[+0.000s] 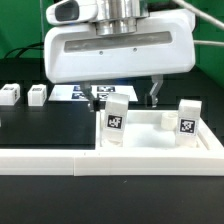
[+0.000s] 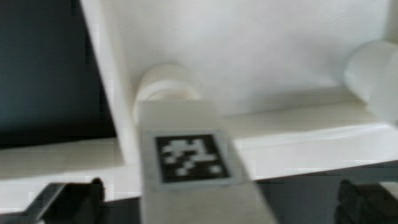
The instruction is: Assemble square table
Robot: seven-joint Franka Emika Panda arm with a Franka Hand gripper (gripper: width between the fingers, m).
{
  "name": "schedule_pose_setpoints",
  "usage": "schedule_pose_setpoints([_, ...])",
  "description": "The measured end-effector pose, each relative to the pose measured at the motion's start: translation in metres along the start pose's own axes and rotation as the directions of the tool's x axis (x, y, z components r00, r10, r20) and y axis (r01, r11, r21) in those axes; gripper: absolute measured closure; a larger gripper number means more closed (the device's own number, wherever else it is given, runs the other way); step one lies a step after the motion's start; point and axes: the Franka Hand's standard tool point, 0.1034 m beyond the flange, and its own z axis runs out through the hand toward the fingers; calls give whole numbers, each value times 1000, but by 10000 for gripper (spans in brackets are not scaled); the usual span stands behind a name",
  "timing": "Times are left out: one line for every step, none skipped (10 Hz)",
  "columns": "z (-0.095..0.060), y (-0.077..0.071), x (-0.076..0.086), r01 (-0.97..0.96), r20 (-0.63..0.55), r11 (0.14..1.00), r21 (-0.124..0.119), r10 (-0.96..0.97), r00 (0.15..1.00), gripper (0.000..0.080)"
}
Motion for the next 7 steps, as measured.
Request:
schedule_pose_setpoints([0, -1, 0, -1, 1, 1000, 1, 1, 1000, 151])
schedule_pose_setpoints([0, -1, 0, -1, 1, 1000, 1, 1, 1000, 151])
schedule_pose_setpoints([0, -1, 0, -1, 1, 1000, 1, 1, 1000, 151])
schedule_pose_setpoints([1, 1, -3, -23, 32, 1000, 2, 23, 999, 151])
schedule_pose_setpoints([-3, 7, -3, -77, 127, 997, -19, 79, 989, 151])
schedule_pose_setpoints([-6, 10, 8, -97, 171, 994, -55, 105, 980, 151])
schedule_pose_setpoints([-1, 11, 12, -101, 170, 993, -60, 110, 979, 151])
